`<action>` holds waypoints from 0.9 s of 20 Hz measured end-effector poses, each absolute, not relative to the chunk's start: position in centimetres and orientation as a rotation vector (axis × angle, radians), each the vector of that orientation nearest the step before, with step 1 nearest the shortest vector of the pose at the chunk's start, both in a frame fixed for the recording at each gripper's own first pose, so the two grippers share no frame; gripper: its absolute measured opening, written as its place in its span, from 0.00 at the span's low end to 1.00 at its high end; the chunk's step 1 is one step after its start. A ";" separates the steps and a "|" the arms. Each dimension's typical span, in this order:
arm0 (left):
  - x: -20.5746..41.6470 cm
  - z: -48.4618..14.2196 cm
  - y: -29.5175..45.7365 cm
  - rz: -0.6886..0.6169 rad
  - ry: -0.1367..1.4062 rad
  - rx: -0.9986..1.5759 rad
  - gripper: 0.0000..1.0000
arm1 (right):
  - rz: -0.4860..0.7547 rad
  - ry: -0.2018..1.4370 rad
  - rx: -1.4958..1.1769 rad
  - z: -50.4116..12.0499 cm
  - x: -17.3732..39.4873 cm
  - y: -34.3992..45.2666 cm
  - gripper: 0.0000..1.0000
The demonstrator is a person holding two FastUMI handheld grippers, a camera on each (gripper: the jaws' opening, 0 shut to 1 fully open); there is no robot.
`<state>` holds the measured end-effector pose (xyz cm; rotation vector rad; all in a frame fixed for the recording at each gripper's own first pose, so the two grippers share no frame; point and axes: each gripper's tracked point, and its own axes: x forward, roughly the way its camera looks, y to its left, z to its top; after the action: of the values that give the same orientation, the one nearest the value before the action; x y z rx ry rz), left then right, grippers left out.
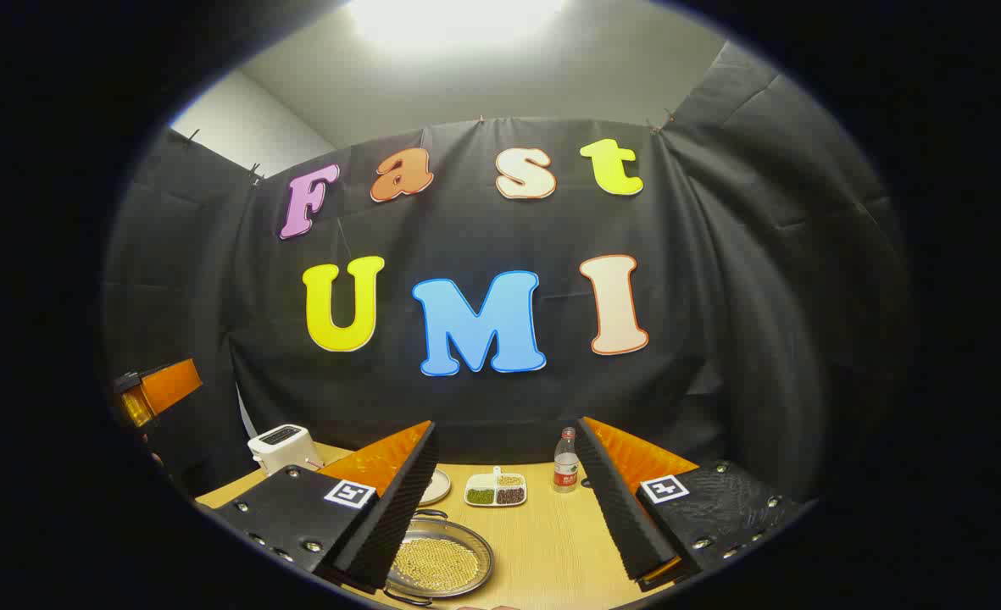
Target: First push the handle of the pot to place it horizontally, then grasp the pot with both hands and set it on the induction cooktop.
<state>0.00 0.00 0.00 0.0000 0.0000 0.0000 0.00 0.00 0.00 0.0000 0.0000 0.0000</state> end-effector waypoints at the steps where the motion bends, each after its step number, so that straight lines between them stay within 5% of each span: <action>1: 0.0 0.0 0.0 -0.002 0.001 0.001 0.95 | 0.000 0.005 -0.001 -0.2 0.0 0.1 0.98; 10: -0.1 -0.2 0.7 -0.007 0.004 0.011 0.95 | 0.000 0.068 -0.003 -2.4 -0.1 1.0 0.95; 14: -0.5 -0.4 1.1 -0.009 0.006 0.013 0.99 | -0.018 0.092 0.037 -3.2 -0.6 1.0 0.48; 15: -0.5 -0.4 1.3 -0.005 0.005 0.017 0.99 | -0.017 0.097 0.038 -3.8 0.2 1.1 0.46; 17: -0.4 -0.4 1.5 -0.006 0.010 0.014 0.99 | 0.018 0.120 0.038 -4.4 -0.4 1.6 0.09; 18: -0.3 -0.3 1.6 -0.007 0.009 0.013 0.99 | 0.038 0.142 0.030 -5.2 -0.6 2.1 0.13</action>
<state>-0.35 1.56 -0.30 0.0130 0.0089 -0.0071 -0.60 2.10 -5.19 0.0300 0.1421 0.0377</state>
